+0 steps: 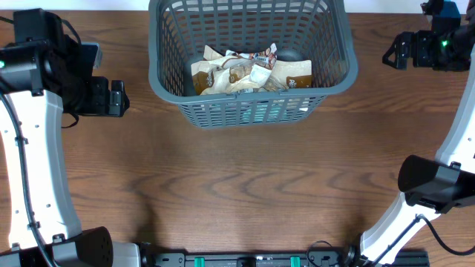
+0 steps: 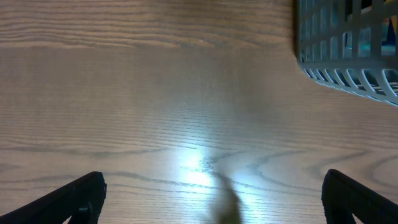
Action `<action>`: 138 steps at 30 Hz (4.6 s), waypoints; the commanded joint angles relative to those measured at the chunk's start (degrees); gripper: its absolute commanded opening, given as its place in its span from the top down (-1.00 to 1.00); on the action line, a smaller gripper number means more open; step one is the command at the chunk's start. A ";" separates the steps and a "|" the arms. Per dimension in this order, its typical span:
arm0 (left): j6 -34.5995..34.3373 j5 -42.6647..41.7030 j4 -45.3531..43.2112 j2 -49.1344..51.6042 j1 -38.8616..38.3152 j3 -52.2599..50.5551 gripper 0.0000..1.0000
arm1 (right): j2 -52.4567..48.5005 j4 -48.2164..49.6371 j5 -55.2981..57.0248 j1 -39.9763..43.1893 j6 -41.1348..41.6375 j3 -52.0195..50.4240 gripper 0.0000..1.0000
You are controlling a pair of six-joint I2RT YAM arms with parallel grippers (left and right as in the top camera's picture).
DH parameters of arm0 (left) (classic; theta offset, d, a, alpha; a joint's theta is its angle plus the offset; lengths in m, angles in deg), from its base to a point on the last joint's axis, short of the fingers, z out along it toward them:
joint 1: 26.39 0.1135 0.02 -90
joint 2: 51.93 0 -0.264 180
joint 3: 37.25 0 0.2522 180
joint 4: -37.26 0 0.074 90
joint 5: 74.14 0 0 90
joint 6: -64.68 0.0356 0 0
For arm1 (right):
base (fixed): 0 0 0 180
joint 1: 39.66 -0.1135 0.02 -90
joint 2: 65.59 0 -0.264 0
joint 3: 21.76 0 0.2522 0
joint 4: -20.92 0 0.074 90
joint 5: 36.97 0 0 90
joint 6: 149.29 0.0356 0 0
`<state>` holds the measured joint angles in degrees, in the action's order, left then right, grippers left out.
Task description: Pack container
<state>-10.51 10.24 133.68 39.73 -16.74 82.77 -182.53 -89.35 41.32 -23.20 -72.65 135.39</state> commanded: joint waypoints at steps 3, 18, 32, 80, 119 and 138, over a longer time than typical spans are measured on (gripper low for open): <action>-0.57 -0.33 0.26 -0.24 0.31 -0.11 -0.97 | 0.59 -0.09 2.32 -0.17 0.63 0.52 -0.98; -0.55 -0.33 0.24 -0.24 0.31 -0.11 -0.97 | 16.94 29.07 -0.48 -13.86 -1.70 -23.47 -0.99; -0.57 -0.33 0.26 -0.24 0.31 -0.11 -0.97 | 47.08 54.38 -0.28 -15.06 -1.46 -65.13 -0.99; -0.57 -0.33 0.26 -0.24 0.31 -0.11 -0.97 | 115.93 104.72 5.33 -19.58 -2.56 -143.10 -0.99; -0.57 -0.33 0.24 -0.24 0.31 -0.11 -0.97 | 116.67 93.72 26.40 -21.70 19.74 -143.08 -0.98; -0.57 -0.33 0.26 -0.24 0.31 -0.11 -0.97 | 116.67 93.72 26.40 -21.70 19.74 -143.08 -0.98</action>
<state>-10.53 10.24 133.68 39.73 -16.74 82.77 -66.27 4.42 66.76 -44.66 -53.77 -7.49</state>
